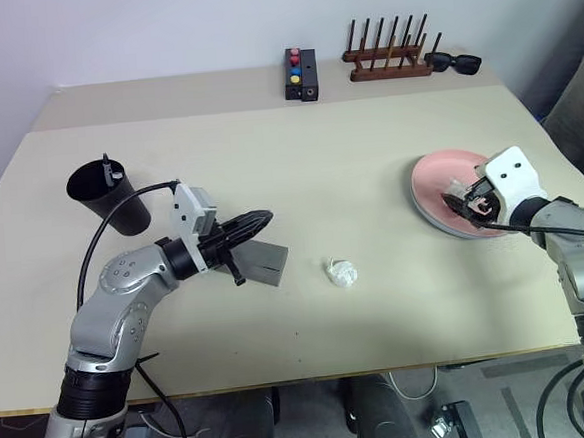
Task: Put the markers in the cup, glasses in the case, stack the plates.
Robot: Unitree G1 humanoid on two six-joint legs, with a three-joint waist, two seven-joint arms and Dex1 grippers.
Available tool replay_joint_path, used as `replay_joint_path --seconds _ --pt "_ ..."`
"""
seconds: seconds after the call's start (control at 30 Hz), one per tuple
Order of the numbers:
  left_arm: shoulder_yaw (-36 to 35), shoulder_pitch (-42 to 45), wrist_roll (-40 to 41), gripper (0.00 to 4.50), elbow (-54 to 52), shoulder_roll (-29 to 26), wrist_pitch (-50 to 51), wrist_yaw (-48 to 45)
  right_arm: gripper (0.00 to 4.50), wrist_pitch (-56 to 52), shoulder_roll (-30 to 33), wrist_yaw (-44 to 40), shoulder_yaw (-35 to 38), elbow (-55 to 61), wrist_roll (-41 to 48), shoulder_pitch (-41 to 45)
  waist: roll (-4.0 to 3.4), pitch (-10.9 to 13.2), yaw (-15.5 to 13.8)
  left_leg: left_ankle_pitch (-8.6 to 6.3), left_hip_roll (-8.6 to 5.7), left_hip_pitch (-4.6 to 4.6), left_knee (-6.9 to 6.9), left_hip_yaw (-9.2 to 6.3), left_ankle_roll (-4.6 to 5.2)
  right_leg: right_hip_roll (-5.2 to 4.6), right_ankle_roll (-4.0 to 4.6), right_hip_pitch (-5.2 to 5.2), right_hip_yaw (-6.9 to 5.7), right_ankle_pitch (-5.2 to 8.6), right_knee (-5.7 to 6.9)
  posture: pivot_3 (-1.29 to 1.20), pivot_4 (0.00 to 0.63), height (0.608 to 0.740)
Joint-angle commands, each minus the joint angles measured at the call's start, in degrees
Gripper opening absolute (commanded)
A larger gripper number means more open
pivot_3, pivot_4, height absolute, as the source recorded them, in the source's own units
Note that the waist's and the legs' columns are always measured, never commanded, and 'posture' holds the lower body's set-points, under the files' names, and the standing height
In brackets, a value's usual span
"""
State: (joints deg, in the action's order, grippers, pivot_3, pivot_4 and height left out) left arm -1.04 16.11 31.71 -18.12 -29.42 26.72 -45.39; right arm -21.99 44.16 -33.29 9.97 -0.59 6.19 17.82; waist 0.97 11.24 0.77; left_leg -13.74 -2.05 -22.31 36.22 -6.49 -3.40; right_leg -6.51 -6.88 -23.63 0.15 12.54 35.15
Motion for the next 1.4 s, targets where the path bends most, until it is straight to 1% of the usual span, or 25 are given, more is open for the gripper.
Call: replay_joint_path --seconds 0.03,0.13,0.2,0.27,0.4,0.53,0.67,0.73,0.8,0.83,0.9,0.93,0.97,1.0,1.17,1.3,1.4 --pt "-0.72 1.13 0.87 0.00 -1.82 -0.16 0.39 0.21 3.63 0.01 -1.52 -4.86 2.90 10.05 8.48 0.21 0.00 0.00 0.10 0.00 0.00 0.01 -0.01 0.00 0.00 0.00 0.00 0.00 0.00 0.00 0.00 0.00 0.150 0.734" --pt "-0.74 1.06 0.88 0.00 -1.45 -0.41 0.44 -0.21 3.63 -6.07 -2.12 -12.56 -0.40 20.95 18.35 -4.31 0.00 0.00 0.02 -0.01 0.03 0.02 -0.04 -0.03 0.01 0.02 -0.03 0.00 -0.01 0.01 0.00 0.00 0.150 0.734" --pt "-0.49 0.50 1.33 0.00 -2.08 -0.88 1.22 -0.78 3.63 -8.72 -2.09 -15.73 -4.53 25.62 21.13 -7.38 0.02 0.00 -0.10 -0.02 0.03 0.01 -0.05 -0.11 0.04 0.02 -0.07 0.02 -0.09 0.03 0.00 0.00 0.150 0.734" --pt "-0.07 -0.64 1.44 0.00 -3.21 -2.19 2.51 -1.69 3.63 -9.40 -2.80 -15.97 -9.41 26.40 19.70 -8.39 0.02 0.00 -0.10 -0.03 0.02 -0.01 0.00 -0.11 0.04 0.01 -0.05 0.04 -0.10 0.04 -0.02 0.00 0.150 0.734" --pt "-0.27 -1.99 2.18 0.00 -3.14 -4.67 3.73 -4.01 3.63 -6.29 -3.81 -14.58 -16.54 22.05 12.86 -7.89 0.02 0.00 -0.08 -0.03 0.00 -0.01 0.06 -0.07 0.04 -0.04 -0.05 0.04 -0.09 0.06 -0.03 0.00 0.150 0.734" --pt "-0.31 -4.04 2.39 0.00 -3.59 -7.68 4.96 -6.50 3.63 -5.66 -4.69 -14.80 -20.09 20.15 10.14 -7.40 0.01 0.00 0.02 -0.03 0.01 -0.02 -0.02 -0.07 0.03 -0.03 0.00 -0.03 -0.10 0.04 -0.03 0.00 0.150 0.734" --pt "-0.68 -4.89 1.00 0.00 -2.33 -7.63 3.35 -6.18 3.63 -4.22 -4.76 -14.31 -22.38 17.92 6.44 -7.06 0.01 0.00 -0.15 -0.03 0.00 -0.08 -0.04 -0.07 0.03 -0.03 -0.01 -0.08 -0.10 0.05 -0.03 0.00 0.150 0.734" --pt "-0.65 -5.39 0.67 0.00 -2.41 -7.41 2.67 -6.02 3.08 -4.13 -5.80 -13.95 -21.99 17.39 6.61 -6.55 0.01 0.00 -0.15 -0.03 0.00 -0.09 0.00 -0.08 0.03 -0.03 -0.01 -0.07 -0.10 0.05 -0.03 0.00 0.150 0.734" --pt "-0.57 -5.81 0.49 0.00 -2.38 -7.28 2.09 -5.87 2.35 -4.21 -6.23 -14.25 -21.64 17.50 7.00 -6.34 0.01 0.00 -0.13 -0.03 0.00 -0.08 0.00 -0.07 0.03 -0.04 -0.01 -0.07 -0.10 0.05 -0.03 0.00 0.150 0.734" --pt "-0.52 -6.02 0.39 0.00 -2.30 -7.22 1.80 -5.85 1.79 -4.30 -6.24 -14.39 -21.50 17.70 7.07 -6.36 0.01 0.00 -0.12 -0.03 0.01 -0.08 -0.01 -0.08 0.03 -0.03 -0.01 -0.07 -0.10 0.05 -0.03 0.00 0.150 0.734" --pt "-0.39 -6.36 0.12 0.00 -1.97 -7.09 1.12 -5.93 0.84 -4.47 -6.19 -14.63 -21.05 18.15 7.31 -6.52 0.01 0.00 -0.10 -0.03 0.01 -0.08 -0.02 -0.08 0.03 -0.03 -0.01 -0.07 -0.10 0.05 -0.03 0.00 0.150 0.734" --pt "-0.33 -6.46 -0.03 0.00 -1.72 -7.01 0.76 -6.02 0.24 -4.43 -6.17 -14.69 -20.62 18.44 7.56 -6.63 0.01 0.00 -0.12 -0.03 0.01 -0.08 -0.03 -0.08 0.03 -0.04 -0.01 -0.07 -0.10 0.05 -0.03 0.00 0.150 0.734" --pt "-0.31 -6.50 -0.14 0.00 -1.56 -6.94 0.54 -6.10 0.07 -4.38 -6.16 -14.73 -20.33 18.62 7.72 -6.70 0.01 0.00 -0.13 -0.03 0.01 -0.08 -0.03 -0.08 0.03 -0.04 -0.01 -0.08 -0.10 0.05 -0.03 0.00 0.150 0.734" --pt "-0.27 -6.49 -0.31 0.00 -1.35 -6.82 0.30 -6.17 0.07 -4.19 -6.17 -14.69 -19.82 18.89 7.97 -6.76 0.01 0.00 -0.13 -0.03 0.01 -0.08 -0.03 -0.08 0.03 -0.04 -0.01 -0.08 -0.10 0.05 -0.03 0.00 0.150 0.734" --pt "0.38 -6.44 -2.14 0.00 0.85 -6.17 -2.07 -6.73 0.07 -3.47 -6.56 -11.47 -10.54 18.26 10.84 -4.17 0.01 0.00 -0.11 -0.03 0.00 -0.08 -0.01 -0.07 0.03 -0.04 -0.01 -0.07 -0.10 0.04 -0.03 0.00 0.150 0.734" --pt "0.69 -5.94 -2.94 0.00 2.25 -5.26 -3.53 -7.15 0.07 -1.95 -2.68 -7.61 -1.45 12.07 8.65 -1.11 0.01 0.00 -0.30 -0.03 0.00 -0.09 -0.02 -0.07 0.03 -0.04 -0.01 -0.07 -0.10 0.04 -0.03 0.00 0.150 0.734" --pt "0.83 -5.35 -3.71 0.00 3.72 -4.58 -4.81 -7.66 0.07 -1.08 -0.09 -4.85 1.01 5.12 5.78 -0.25 0.01 0.00 -0.32 -0.03 -0.01 -0.10 -0.02 -0.07 0.03 -0.04 0.00 -0.07 -0.10 0.04 -0.05 0.00 0.150 0.734"
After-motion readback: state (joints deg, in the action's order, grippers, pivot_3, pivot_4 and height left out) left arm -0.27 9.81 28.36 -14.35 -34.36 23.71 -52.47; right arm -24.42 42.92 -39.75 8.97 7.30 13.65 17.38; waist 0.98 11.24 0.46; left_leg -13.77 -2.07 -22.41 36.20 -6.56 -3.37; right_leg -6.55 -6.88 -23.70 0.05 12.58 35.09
